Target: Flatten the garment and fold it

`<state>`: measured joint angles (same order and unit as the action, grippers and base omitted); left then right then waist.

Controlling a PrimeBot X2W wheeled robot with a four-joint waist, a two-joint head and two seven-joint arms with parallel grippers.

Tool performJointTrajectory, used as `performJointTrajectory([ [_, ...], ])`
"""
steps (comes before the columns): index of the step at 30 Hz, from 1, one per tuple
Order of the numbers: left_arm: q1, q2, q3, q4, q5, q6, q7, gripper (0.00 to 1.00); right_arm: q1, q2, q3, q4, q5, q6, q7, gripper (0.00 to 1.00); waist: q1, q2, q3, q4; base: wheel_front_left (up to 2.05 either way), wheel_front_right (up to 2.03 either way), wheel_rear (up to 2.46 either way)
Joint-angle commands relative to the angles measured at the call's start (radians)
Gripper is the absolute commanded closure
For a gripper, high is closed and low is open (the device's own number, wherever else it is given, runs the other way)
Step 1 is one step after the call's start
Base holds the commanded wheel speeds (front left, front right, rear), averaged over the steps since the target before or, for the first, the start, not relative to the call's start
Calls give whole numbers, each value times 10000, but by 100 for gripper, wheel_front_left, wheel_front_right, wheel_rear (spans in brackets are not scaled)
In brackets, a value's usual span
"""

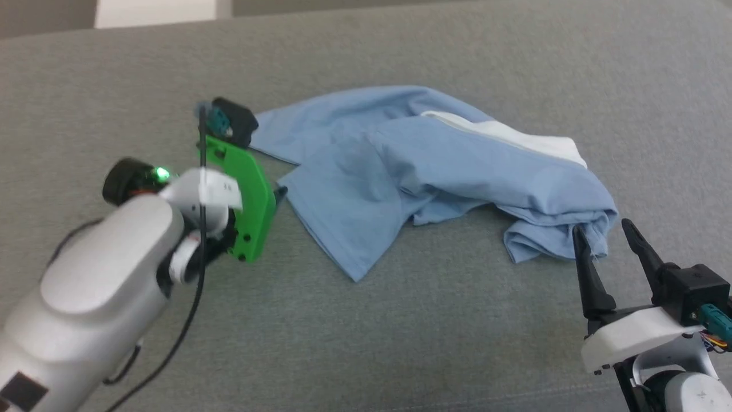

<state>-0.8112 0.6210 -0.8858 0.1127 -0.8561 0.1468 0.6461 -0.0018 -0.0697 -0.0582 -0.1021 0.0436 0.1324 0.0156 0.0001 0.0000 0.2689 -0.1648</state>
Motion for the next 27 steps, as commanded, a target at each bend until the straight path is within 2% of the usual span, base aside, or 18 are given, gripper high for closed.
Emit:
performJointTrajectory([
  [1, -328, -98, -23, 234, -112, -160, 171, 0, -173, 61, 1, 40, -81, -17, -127, 0, -1, 0, 633, -583, 0, 0, 0],
  [5, -807, -227, -120, 905, -220, -528, 601, 0, -271, 113, 50, 155, -119, -17, -290, 0, -1, 0, 933, -802, 0, 0, 0],
  [15, -1349, -247, -400, 2068, -69, -944, 1044, 0, -415, 184, 36, 415, -145, -17, -598, 0, -1, 0, 1359, -1111, 0, 0, 0],
  [17, -1265, -275, -471, 2248, -311, -1113, 1353, 0, -431, 188, 28, 448, -144, -17, -644, 0, -1, 0, 1404, -1127, 0, 0, 0],
  [18, -1202, -281, -527, 2296, -456, -1213, 1567, 4, -441, 189, 14, 470, -124, -17, -663, 0, -1, 0, 1419, -1129, 0, 0, 0],
  [20, -1139, -240, -630, 2272, -565, -1400, 1775, 89, -467, 191, -23, 506, -90, -17, -689, 0, -1, 0, 1439, -1122, 0, 0, 0],
  [21, -1118, -216, -636, 2257, -583, -1440, 1769, 100, -481, 191, -37, 522, -79, -17, -698, 0, -1, 0, 1442, -1114, 0, 0, 0],
  [27, -1062, -211, -400, 2221, -333, -1421, 666, 100, -512, 193, -152, 685, -73, -17, -710, 0, -1, 0, 1105, -872, 0, 0, 0],
])
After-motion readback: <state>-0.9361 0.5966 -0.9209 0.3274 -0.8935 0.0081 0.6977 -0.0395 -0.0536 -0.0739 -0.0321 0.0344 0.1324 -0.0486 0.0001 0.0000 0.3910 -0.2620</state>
